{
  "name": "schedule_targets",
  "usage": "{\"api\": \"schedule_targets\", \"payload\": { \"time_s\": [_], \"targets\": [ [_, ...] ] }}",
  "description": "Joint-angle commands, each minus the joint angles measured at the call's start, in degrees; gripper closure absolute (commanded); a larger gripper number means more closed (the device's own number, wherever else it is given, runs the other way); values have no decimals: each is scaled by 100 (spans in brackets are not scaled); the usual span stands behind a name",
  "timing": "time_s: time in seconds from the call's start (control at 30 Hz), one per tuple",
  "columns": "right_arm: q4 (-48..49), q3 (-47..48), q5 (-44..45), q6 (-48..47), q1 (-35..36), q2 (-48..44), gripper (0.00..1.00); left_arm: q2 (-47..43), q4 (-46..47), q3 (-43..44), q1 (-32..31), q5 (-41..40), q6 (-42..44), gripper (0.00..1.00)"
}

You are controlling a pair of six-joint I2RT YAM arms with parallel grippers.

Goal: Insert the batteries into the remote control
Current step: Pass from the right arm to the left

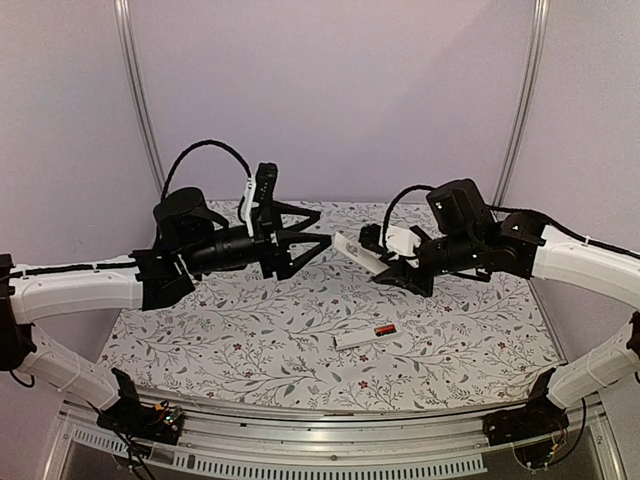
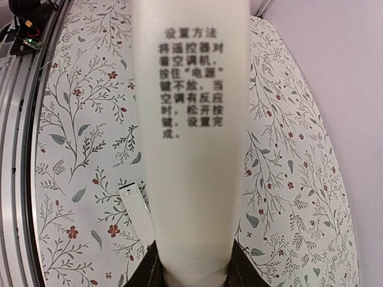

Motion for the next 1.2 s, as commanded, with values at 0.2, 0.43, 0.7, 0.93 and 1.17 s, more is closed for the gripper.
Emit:
{"api": "schedule_targets", "payload": {
  "time_s": [0.2, 0.43, 0.7, 0.93, 1.17],
  "targets": [
    [-98, 316, 945, -534, 20, 575, 75, 659, -1648, 359, 484, -111, -1588, 39],
    [-99, 340, 1237, -786, 147, 753, 75, 1085, -1208, 469, 487, 324, -1888, 51],
    [38, 189, 1340, -828, 135, 704, 76, 773, -1058, 190, 686, 122, -1906, 47],
    [93, 153, 1386, -817, 131, 742, 77, 693, -857, 134, 771, 449, -2029, 33],
    [97, 177, 1426, -828, 137, 772, 77, 1061, -892, 197, 704, 493, -2128, 39]
  ]
}}
